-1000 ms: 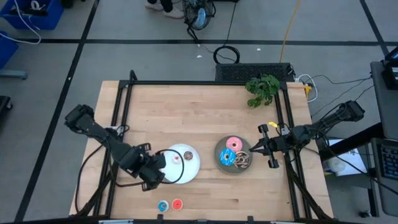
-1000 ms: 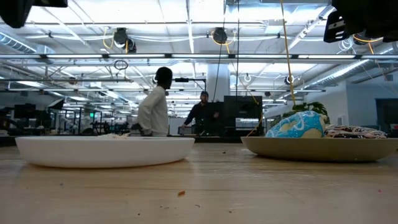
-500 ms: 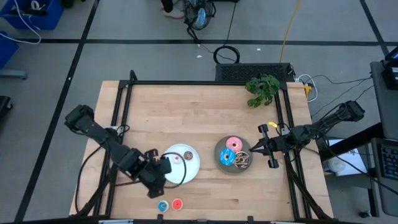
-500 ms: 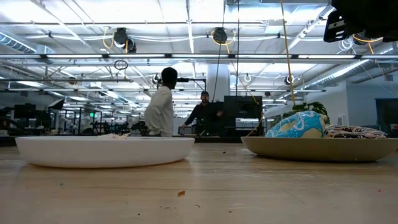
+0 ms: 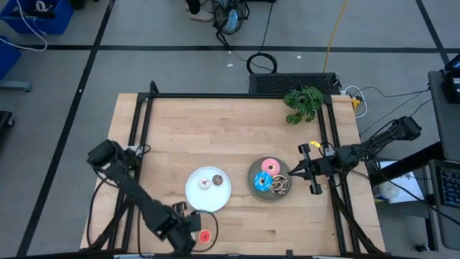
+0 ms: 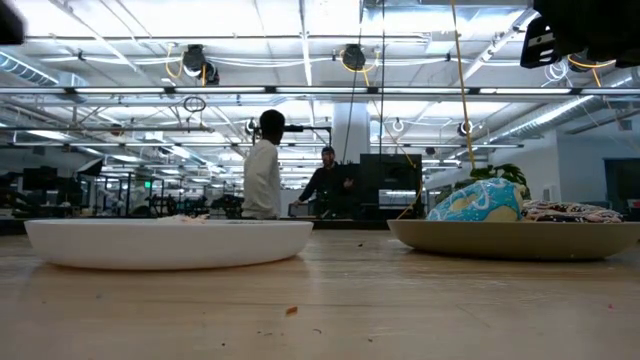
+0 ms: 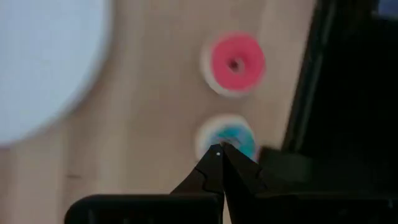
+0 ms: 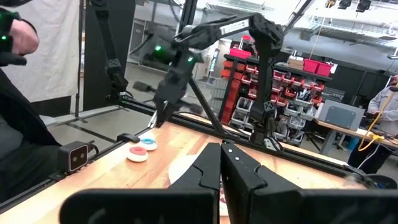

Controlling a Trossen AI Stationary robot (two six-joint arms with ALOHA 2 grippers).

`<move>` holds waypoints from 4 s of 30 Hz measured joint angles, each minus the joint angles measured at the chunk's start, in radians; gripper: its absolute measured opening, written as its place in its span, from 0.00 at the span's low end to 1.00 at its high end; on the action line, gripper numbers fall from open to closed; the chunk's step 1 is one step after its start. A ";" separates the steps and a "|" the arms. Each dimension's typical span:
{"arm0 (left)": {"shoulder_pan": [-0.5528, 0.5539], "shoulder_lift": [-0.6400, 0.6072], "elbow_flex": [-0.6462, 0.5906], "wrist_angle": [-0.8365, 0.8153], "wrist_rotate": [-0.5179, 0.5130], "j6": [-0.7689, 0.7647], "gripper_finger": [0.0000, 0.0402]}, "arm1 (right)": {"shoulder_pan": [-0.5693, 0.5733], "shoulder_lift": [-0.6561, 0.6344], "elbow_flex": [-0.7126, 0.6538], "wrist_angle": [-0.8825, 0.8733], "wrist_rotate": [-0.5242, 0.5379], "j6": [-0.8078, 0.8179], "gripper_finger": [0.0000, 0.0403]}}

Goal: Pick & Place donuts
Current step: Put the small blue donut on the white plate

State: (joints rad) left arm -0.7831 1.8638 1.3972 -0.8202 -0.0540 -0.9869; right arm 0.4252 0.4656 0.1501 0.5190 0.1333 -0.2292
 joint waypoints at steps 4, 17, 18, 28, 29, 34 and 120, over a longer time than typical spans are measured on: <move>-0.021 0.041 0.000 0.069 0.018 -0.003 0.04 | 0.000 0.000 0.000 0.000 0.000 0.000 0.00; -0.032 0.048 0.000 0.065 -0.085 0.008 0.33 | 0.000 0.000 0.000 0.000 0.000 0.001 0.00; -0.032 0.048 0.000 0.065 -0.086 0.007 0.36 | 0.000 0.000 0.000 0.000 0.000 0.001 0.00; -0.022 0.048 0.000 0.064 -0.052 -0.073 0.53 | 0.000 0.000 0.000 0.002 0.000 -0.005 0.00; -0.023 0.048 0.000 0.063 -0.043 -0.082 0.53 | 0.000 0.000 0.000 0.006 0.000 -0.016 0.00; -0.035 0.048 0.000 0.061 -0.049 -0.099 0.49 | 0.000 0.000 0.000 0.029 0.000 -0.026 0.00; 0.012 -0.014 -0.130 0.138 0.035 0.028 0.03 | 0.000 0.001 0.000 0.057 0.000 -0.044 0.00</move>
State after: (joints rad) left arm -0.7711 1.8499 1.2675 -0.6827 -0.0186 -0.9590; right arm 0.4248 0.4662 0.1497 0.5757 0.1333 -0.2737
